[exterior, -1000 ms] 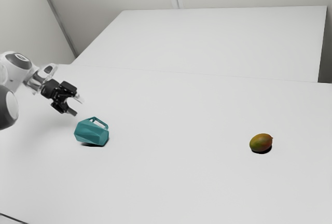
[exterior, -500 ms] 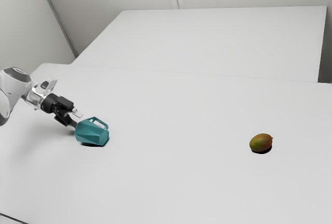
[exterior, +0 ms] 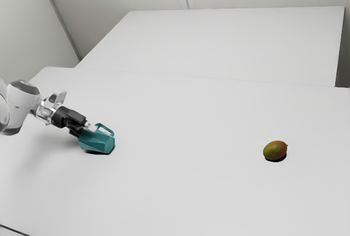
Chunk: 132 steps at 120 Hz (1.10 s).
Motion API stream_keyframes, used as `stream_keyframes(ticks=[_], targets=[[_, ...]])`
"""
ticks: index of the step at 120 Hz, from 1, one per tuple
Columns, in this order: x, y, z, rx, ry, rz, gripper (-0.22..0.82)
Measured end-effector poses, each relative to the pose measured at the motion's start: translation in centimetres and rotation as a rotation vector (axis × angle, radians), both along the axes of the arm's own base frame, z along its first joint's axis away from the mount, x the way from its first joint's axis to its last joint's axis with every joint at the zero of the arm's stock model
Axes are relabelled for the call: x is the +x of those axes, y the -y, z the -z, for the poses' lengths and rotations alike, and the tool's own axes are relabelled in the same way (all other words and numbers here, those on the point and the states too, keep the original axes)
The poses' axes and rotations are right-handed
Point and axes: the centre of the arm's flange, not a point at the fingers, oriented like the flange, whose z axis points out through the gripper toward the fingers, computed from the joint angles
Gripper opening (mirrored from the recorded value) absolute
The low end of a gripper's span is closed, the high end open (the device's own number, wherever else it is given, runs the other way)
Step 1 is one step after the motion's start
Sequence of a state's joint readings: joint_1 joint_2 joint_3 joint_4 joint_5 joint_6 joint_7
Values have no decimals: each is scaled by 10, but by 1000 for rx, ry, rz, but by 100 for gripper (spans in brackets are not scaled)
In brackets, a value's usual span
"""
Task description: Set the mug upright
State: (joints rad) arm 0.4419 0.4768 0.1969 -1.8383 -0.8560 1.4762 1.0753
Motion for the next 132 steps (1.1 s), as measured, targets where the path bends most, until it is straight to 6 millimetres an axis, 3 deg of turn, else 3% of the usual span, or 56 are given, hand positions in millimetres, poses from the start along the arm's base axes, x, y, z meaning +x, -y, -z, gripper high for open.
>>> stream_keyframes(ticks=[13, 26, 43, 59, 64, 77, 87, 97, 115, 132], targets=[[0, 0, -2, 0, 14, -2, 15], [-1, 2, 0, -3, 17, 1, 0], [0, 4, -7, -8, 36, 2, -10], [5, 11, -27, -18, 73, 14, -14], [8, 15, -42, -14, 96, 22, -15], [24, 49, -106, 78, 183, 120, -16], [40, 73, -142, 211, 224, 225, -16], [72, 123, -178, 420, 273, 402, -17], [105, 194, -181, 807, 268, 599, -17], [116, 221, -171, 1044, 238, 580, -17]])
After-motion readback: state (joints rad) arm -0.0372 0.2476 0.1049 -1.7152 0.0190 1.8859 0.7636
